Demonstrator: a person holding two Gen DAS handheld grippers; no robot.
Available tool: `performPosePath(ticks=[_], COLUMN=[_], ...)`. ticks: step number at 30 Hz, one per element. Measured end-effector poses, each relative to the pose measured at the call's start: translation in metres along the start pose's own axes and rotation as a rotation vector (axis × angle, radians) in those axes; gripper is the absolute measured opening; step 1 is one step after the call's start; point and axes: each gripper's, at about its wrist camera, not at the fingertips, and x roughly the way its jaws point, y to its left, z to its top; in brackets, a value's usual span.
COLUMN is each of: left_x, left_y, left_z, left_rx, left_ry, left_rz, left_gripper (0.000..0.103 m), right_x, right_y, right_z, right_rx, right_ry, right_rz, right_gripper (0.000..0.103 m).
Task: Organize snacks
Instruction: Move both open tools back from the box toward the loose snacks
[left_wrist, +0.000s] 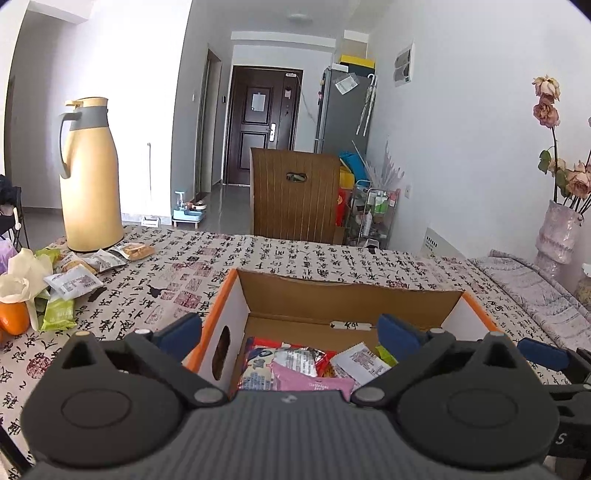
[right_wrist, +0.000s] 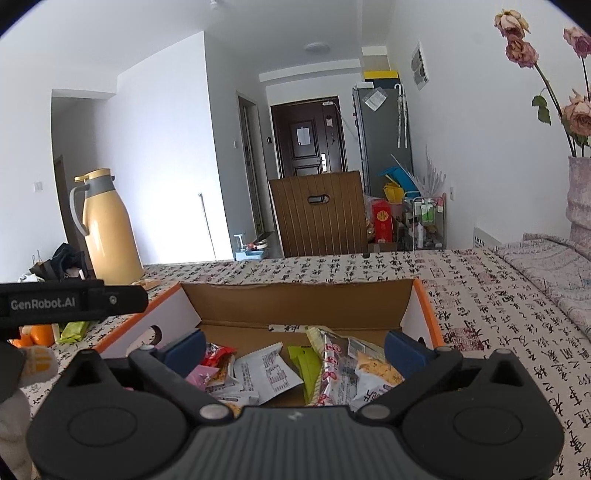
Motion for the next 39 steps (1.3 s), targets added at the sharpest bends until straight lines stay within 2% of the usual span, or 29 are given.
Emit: performPosePath(ticks=[7,23,35,39], left_x=[-0.010,-0.054,-0.090,-0.102], left_y=[-0.001,-0.002,0.004,0.007], left_z=[0.006,0.005,-0.023,-0.034], left_rx=[-0.003,0.018,-0.005,-0.008], left_ry=[-0.015,-0.031,0.022,0.038], left_rz=[-0.006,-0.054,-0.109,-0.099], left_gripper=[0.103,0.103,0.103,0.103], right_x=[-0.017,-0.060,-0.103,-0.118], right_y=[0.004,0.013,0.017,0.016], right_z=[0.007,0.004,-0.022,-0.032], right_rx=[-0.001,-0.005,0.000,0.006], right_ry=[-0.033,-0.045,-0.010,0.004], right_rz=[-0.006,-0.020,-0.022,-0.024], right_gripper=[0.103,0.103,0.103,0.103])
